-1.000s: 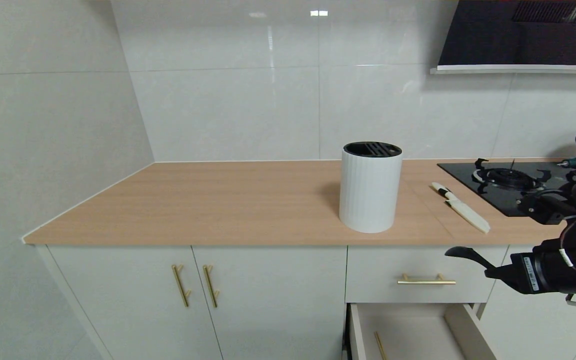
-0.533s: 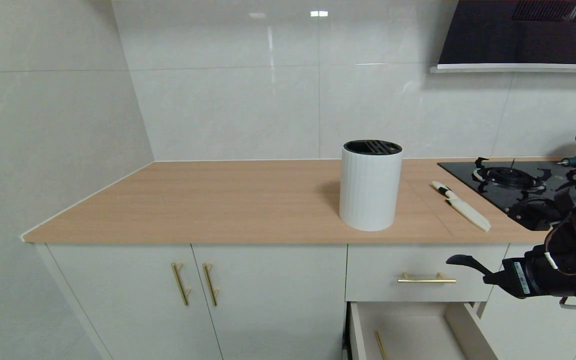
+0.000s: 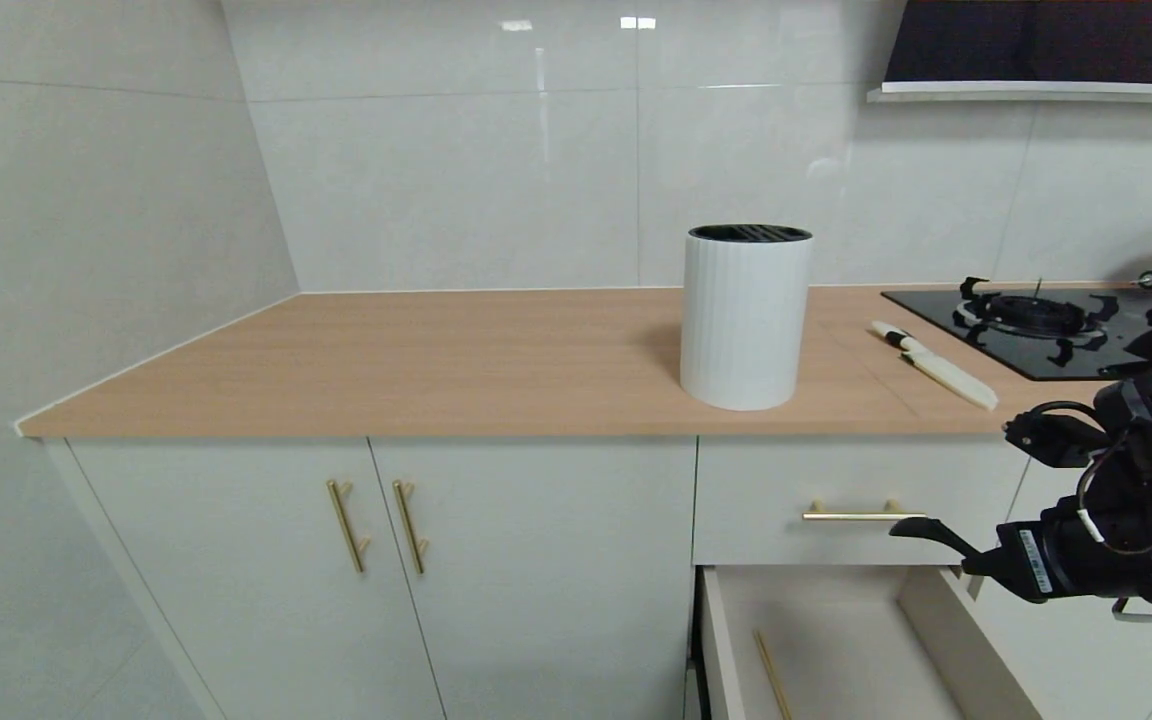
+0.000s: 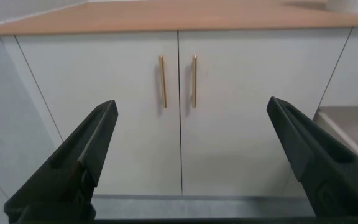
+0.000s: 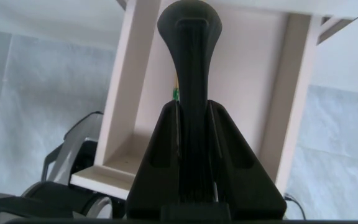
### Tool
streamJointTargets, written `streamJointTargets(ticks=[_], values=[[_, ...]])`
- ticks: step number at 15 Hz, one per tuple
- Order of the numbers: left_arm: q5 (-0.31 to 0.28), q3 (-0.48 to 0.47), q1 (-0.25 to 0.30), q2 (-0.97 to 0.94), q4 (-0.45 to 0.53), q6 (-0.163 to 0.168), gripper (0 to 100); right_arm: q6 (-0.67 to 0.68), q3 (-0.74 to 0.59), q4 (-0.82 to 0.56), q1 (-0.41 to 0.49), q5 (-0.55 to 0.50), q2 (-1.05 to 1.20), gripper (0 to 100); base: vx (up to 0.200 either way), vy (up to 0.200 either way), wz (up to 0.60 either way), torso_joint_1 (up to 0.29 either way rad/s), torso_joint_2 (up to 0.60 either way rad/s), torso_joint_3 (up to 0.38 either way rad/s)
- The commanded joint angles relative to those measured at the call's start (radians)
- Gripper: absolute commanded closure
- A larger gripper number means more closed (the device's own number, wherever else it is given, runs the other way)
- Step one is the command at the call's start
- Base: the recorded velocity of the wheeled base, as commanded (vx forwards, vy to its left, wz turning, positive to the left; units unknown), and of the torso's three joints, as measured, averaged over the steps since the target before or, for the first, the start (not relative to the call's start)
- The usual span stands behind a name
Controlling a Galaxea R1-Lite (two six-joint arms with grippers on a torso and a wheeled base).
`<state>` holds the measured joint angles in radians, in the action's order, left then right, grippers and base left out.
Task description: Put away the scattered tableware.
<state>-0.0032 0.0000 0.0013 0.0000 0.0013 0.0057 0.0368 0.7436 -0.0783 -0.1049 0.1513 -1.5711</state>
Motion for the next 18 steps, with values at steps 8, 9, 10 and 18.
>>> streamJointTargets(ticks=[8,9,10,18], values=[[0.0,0.0,0.0,0.0,0.0,-0.001,0,0.0,-0.001,0.0,-0.007,0.001,-0.017,100,0.0,0.0,0.0,-0.166,0.46,0.296],[0.0,0.0,0.0,0.0,0.0,-0.001,0,0.0,-0.001,0.0,-0.007,0.001,-0.017,100,0.0,0.0,0.0,-0.139,0.45,0.32],[0.0,0.0,0.0,0.0,0.0,0.0,0,0.0,-0.001,0.0,-0.007,0.001,-0.017,100,0.0,0.0,0.0,-0.124,0.45,0.334],[0.0,0.0,0.0,0.0,0.0,0.0,0,-0.031,-0.02,-0.001,-0.033,0.001,-0.026,100,0.0,0.0,0.0,-0.002,0.04,0.025]])
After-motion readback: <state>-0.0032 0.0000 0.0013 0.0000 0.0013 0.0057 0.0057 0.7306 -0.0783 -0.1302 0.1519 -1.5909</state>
